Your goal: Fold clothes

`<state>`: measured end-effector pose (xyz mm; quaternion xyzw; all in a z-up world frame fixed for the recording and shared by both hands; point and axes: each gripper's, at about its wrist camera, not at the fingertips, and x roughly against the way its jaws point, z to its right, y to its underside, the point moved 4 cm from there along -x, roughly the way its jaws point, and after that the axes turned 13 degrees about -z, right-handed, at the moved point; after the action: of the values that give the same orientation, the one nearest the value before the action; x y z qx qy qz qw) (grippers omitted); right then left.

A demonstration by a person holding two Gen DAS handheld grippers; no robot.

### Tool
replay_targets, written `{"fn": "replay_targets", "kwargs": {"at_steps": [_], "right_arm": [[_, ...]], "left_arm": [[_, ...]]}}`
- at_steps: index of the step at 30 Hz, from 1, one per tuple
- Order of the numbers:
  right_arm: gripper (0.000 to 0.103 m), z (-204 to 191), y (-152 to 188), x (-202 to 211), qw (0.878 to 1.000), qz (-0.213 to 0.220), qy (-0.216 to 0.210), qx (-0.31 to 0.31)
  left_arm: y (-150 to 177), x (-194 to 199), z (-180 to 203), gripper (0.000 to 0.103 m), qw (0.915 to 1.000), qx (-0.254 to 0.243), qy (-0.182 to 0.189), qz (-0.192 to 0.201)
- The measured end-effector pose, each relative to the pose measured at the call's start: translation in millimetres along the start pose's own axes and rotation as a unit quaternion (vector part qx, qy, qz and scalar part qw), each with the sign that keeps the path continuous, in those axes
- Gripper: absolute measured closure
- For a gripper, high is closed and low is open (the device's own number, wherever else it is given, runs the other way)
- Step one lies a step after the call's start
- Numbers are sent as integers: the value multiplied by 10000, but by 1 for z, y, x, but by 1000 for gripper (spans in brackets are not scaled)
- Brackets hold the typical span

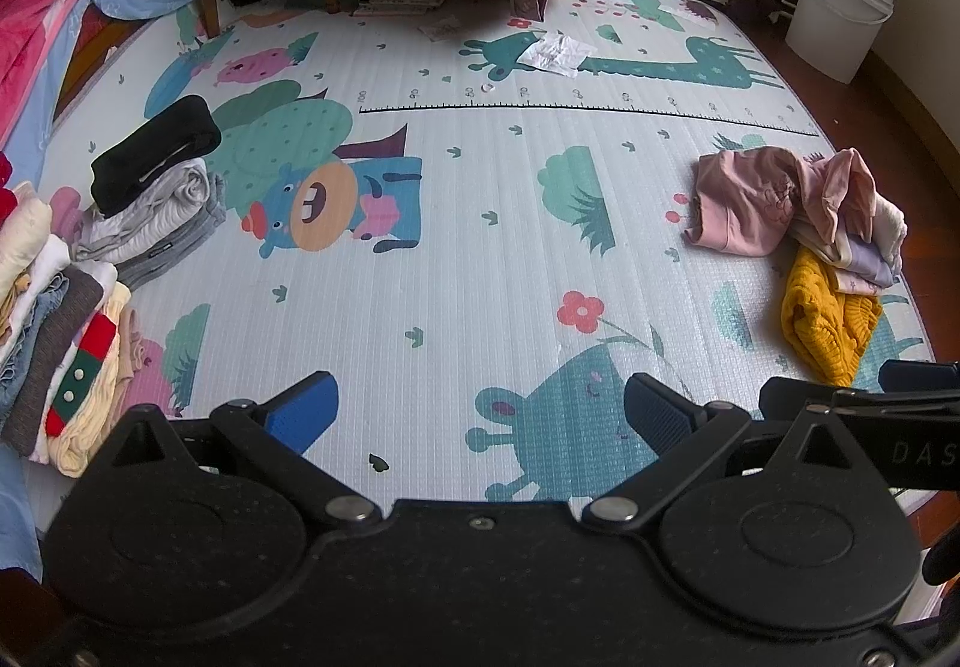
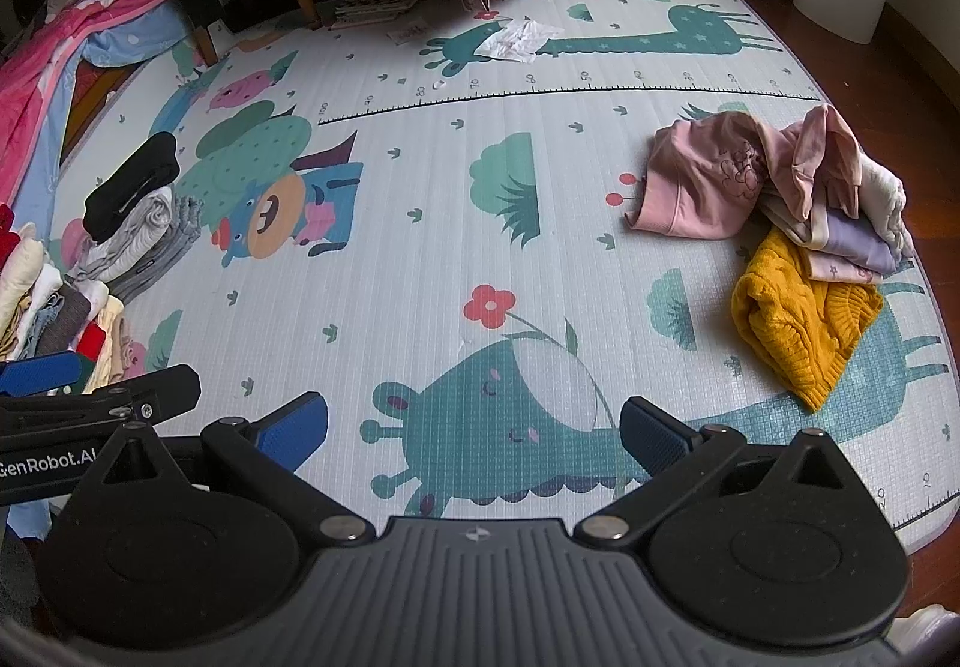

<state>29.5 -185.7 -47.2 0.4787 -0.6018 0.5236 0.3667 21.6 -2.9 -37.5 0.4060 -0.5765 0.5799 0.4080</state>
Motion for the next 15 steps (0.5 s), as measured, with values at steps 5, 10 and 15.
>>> {"fn": "replay_targets", "kwargs": {"at_steps": [5, 10, 15], "right_arm": [[0, 1, -1, 0, 10000, -11, 4, 10], [0, 1, -1, 0, 10000, -19, 5, 6], [0, 2, -1, 0, 10000, -25, 4, 11]], "left_arm": [[0, 0, 0, 1, 10000, -1, 3, -8], [0, -1, -1, 1, 10000, -2, -5, -15], [1, -2, 0, 1, 10000, -1, -9, -18]]}}
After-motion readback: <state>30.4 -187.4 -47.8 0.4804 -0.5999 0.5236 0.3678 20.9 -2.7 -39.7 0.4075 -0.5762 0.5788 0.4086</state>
